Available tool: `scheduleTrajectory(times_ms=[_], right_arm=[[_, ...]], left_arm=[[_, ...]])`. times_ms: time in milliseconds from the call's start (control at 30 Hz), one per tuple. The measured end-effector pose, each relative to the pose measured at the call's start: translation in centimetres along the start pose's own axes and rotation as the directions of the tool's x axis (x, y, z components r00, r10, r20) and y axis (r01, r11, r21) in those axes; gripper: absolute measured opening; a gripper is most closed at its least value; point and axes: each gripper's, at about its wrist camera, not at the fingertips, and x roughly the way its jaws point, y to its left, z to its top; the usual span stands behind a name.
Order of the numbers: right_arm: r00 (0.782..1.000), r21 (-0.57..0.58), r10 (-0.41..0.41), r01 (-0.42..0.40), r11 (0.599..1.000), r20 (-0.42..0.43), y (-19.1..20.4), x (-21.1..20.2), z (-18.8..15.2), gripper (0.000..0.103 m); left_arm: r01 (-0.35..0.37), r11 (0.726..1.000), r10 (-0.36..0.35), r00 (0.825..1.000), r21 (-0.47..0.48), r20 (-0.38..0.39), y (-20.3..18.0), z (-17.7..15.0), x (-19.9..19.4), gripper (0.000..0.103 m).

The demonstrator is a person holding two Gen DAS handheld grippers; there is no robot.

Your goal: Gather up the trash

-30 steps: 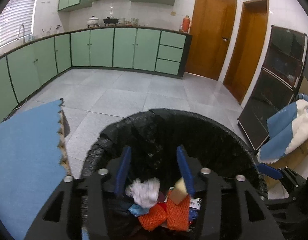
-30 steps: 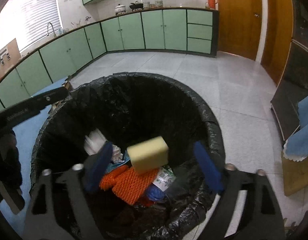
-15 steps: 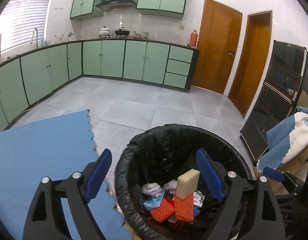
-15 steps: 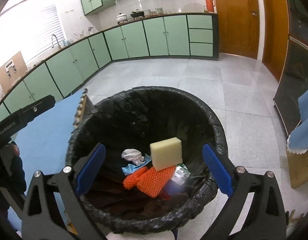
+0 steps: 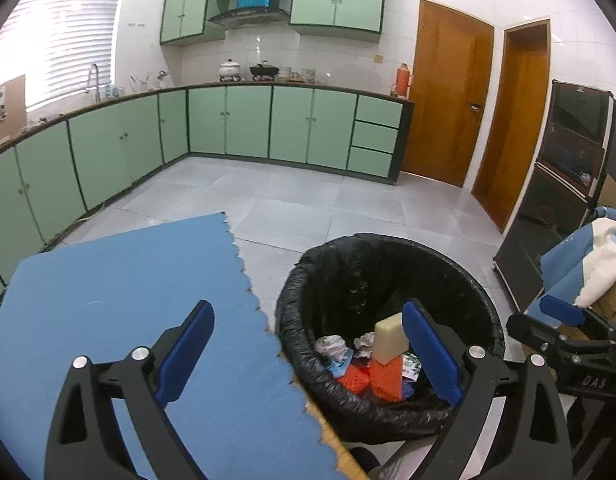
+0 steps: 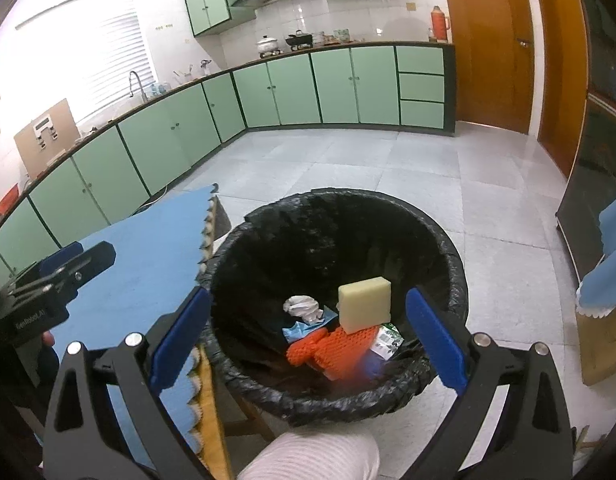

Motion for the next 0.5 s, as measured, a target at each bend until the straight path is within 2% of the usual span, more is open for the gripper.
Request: scheduleTrajectory(times_ms=[500], right_arm=[[0.998,-0.049,0.032,-0.029,0.998,0.048,3.1,-4.2,1.3,0.096]], left_arm=[[-0.036,0.999,0.037,0.997,-0.011,0.068,0.8,0.1,-5.6,0.094]])
